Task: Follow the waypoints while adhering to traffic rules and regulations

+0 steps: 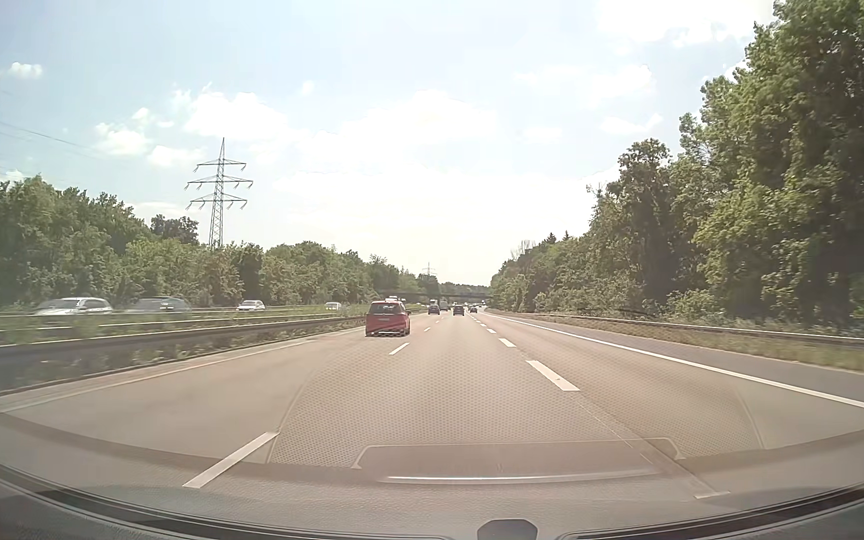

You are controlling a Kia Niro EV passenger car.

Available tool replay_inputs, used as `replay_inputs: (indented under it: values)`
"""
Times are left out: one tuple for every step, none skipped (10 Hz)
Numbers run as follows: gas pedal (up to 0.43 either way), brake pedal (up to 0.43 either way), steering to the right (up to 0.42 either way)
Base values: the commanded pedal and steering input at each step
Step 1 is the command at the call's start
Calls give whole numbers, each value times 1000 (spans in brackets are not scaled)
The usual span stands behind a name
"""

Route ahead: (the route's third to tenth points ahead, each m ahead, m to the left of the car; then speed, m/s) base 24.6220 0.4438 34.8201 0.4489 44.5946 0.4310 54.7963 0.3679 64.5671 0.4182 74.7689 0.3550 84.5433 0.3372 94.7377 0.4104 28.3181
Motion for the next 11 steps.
replay_inputs:
  values:
    - [177, 30, 0]
    - [177, 30, 0]
    - [177, 30, 1]
    - [177, 30, 2]
    - [177, 30, 1]
    - [177, 30, 1]
    - [177, 30, 1]
    - [177, 30, 0]
    - [177, 30, 1]
    - [177, 30, 1]
    - [177, 30, 1]
